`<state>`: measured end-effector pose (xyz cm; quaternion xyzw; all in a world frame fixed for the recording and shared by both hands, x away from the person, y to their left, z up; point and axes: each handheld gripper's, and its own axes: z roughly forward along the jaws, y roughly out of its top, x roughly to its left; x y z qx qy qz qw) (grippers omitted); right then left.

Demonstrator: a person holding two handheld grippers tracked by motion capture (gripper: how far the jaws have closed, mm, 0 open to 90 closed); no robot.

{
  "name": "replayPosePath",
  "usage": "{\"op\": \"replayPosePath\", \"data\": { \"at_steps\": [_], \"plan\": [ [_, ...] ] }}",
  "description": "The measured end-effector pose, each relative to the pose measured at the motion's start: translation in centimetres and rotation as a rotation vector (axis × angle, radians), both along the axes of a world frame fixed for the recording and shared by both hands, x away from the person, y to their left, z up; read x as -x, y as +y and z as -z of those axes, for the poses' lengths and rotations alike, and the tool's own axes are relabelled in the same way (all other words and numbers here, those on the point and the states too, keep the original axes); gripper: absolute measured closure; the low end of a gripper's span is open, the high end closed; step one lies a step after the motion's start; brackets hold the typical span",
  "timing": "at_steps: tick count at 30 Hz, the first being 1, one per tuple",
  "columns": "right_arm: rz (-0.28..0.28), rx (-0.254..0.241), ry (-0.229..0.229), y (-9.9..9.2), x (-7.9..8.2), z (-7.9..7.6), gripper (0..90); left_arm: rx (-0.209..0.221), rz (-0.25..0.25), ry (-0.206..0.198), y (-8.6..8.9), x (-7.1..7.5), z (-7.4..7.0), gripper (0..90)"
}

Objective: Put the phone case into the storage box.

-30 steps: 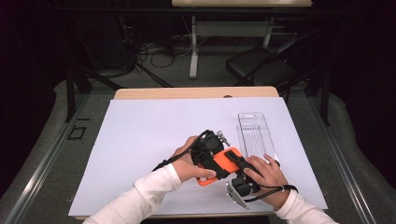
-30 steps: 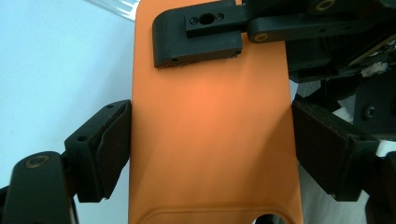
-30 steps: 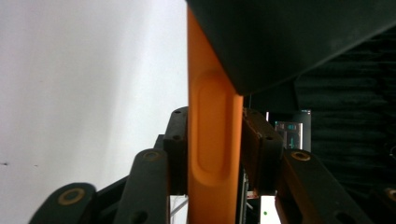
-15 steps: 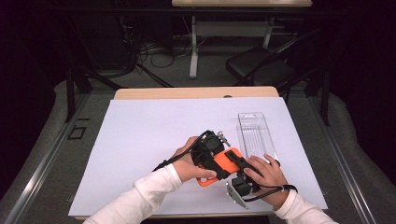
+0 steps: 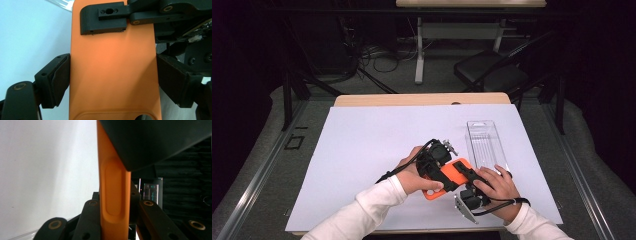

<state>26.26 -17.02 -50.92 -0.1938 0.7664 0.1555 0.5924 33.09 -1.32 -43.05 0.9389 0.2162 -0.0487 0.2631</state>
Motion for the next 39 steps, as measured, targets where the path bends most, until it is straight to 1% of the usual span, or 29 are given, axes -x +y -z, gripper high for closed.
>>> {"op": "replayPosePath", "data": {
  "at_steps": [10, 16, 24, 26, 30, 34, 39],
  "plan": [
    [-0.006, 0.009, -0.019, -0.01, -0.03, -0.07, 83.6, 0.016, -0.008, 0.018, 0.12, -0.13, 0.04, 16.2],
    [-0.012, 0.002, -0.023, -0.03, 0.0, 0.0, 84.5, 0.02, -0.01, 0.026, 0.18, -0.15, 0.04, 16.1],
    [-0.016, 0.001, -0.033, -0.09, 0.07, -0.08, 87.3, 0.037, -0.019, 0.068, 0.35, -0.39, 0.13, 16.0],
    [-0.012, -0.009, -0.032, -0.15, 0.09, -0.05, 87.4, 0.04, -0.019, 0.067, 0.37, -0.39, 0.1, 16.0],
    [-0.018, -0.005, -0.041, -0.15, 0.08, -0.07, 87.5, 0.039, -0.016, 0.062, 0.35, -0.37, 0.08, 15.9],
    [-0.016, -0.012, -0.035, -0.17, 0.12, -0.02, 87.6, 0.044, -0.022, 0.065, 0.35, -0.28, 0.15, 15.8],
    [-0.011, -0.015, -0.036, -0.18, 0.13, -0.08, 87.7, 0.051, -0.016, 0.053, 0.42, -0.23, 0.09, 15.4]
  ]
}}
